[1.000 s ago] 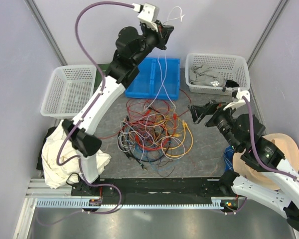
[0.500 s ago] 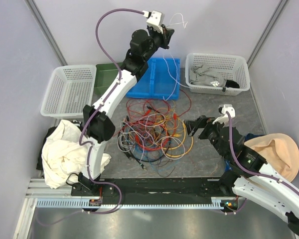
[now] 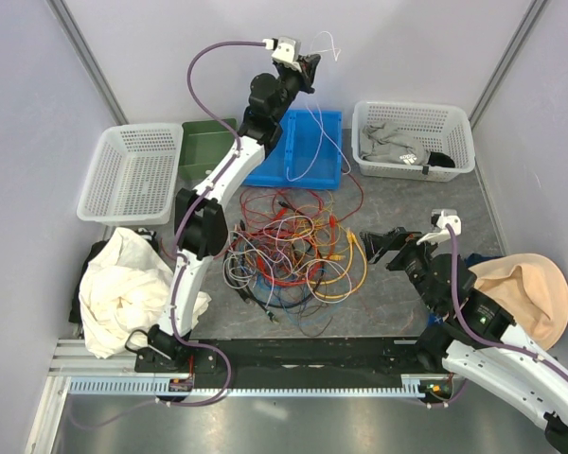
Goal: Untangle the cables
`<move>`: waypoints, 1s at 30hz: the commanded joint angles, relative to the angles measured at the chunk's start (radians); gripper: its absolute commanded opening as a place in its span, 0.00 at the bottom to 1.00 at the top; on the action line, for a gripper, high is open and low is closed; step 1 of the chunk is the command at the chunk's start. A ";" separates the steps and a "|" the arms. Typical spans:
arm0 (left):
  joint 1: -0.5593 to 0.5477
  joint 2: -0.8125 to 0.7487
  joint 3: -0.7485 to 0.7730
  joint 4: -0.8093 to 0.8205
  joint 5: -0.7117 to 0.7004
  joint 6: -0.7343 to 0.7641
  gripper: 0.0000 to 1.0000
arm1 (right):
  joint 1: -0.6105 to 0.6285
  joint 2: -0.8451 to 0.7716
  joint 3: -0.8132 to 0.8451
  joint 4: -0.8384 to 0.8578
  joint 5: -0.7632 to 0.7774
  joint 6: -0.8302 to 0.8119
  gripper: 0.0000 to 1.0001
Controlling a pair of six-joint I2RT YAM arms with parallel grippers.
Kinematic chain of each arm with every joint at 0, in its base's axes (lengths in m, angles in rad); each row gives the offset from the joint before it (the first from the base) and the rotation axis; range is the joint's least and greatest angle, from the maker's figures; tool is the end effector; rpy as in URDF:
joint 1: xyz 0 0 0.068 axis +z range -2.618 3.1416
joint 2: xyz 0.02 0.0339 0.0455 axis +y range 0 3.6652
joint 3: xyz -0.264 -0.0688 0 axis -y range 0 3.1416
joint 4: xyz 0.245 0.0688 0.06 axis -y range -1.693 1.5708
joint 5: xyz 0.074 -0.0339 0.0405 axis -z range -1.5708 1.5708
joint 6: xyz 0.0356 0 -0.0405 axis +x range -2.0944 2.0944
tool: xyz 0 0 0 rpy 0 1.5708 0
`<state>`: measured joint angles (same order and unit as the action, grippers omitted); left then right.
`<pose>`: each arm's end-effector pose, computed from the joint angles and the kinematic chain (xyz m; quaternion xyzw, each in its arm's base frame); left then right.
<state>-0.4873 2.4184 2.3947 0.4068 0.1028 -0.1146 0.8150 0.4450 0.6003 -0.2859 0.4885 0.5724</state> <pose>0.4982 -0.2681 0.3833 0.1454 0.5413 -0.2728 0.7820 0.0938 0.0752 0.3106 0.0700 0.7434 0.2694 0.6082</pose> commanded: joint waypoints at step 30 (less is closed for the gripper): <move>0.018 0.183 0.118 0.342 -0.084 0.007 0.02 | 0.001 0.044 -0.016 0.013 0.074 -0.037 0.98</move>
<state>-0.4770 2.5534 2.4516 0.7132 0.0502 -0.0784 0.8150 0.4778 0.5762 -0.3054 0.5400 0.5591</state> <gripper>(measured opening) 0.033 0.979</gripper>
